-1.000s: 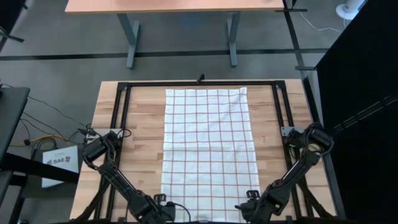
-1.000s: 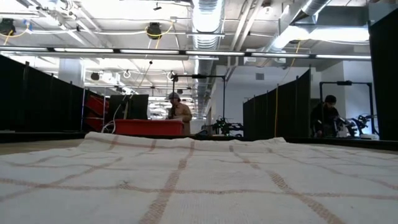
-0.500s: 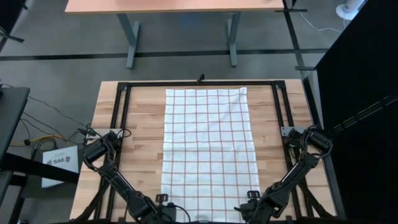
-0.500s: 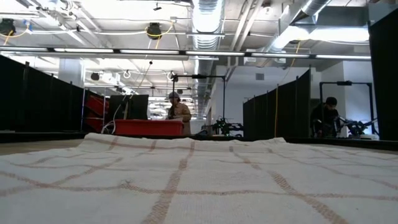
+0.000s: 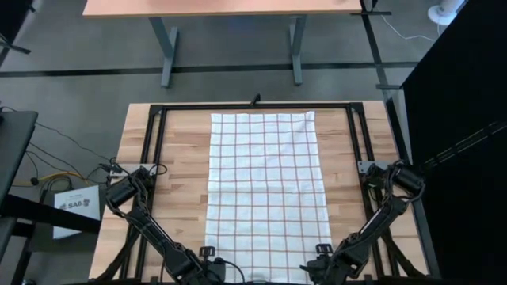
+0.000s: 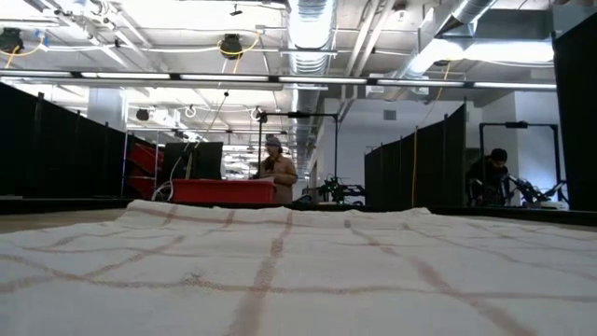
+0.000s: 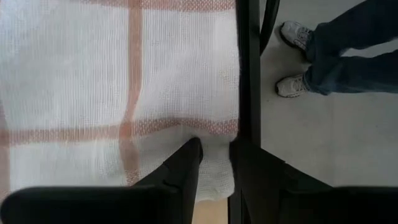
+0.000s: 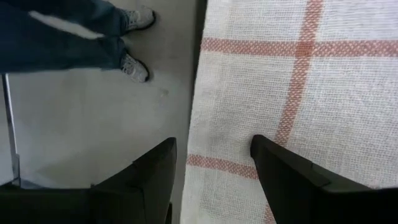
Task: Roll towel
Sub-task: Fold the white striped towel
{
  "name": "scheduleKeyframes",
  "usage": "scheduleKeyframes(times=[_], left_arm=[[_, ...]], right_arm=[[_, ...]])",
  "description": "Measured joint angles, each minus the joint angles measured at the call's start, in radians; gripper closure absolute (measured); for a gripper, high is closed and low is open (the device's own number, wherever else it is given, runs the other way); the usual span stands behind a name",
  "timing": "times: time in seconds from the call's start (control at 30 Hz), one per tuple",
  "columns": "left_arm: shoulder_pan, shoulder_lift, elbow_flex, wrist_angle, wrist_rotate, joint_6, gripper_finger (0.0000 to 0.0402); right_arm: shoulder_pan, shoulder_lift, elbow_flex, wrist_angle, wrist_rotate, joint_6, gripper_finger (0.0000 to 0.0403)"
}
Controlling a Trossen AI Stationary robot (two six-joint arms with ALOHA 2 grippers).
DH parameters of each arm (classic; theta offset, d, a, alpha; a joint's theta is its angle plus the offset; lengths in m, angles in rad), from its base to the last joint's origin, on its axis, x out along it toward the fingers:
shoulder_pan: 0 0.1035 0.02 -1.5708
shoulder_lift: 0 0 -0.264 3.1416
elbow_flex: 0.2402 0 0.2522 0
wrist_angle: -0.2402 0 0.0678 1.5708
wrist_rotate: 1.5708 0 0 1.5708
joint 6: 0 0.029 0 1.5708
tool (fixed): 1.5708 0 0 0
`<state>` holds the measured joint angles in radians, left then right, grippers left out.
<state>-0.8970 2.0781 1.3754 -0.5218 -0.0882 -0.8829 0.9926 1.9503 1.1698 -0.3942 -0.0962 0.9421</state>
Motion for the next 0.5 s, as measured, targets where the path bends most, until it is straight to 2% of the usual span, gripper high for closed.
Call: scheduleKeyframes(times=[0.5], left_arm=[[0.001, 0.0, 0.0, -0.01, 0.003, 0.0, 0.0309]], right_arm=[[0.003, 0.031, 0.005, -0.014, 0.031, 0.003, 0.0217]])
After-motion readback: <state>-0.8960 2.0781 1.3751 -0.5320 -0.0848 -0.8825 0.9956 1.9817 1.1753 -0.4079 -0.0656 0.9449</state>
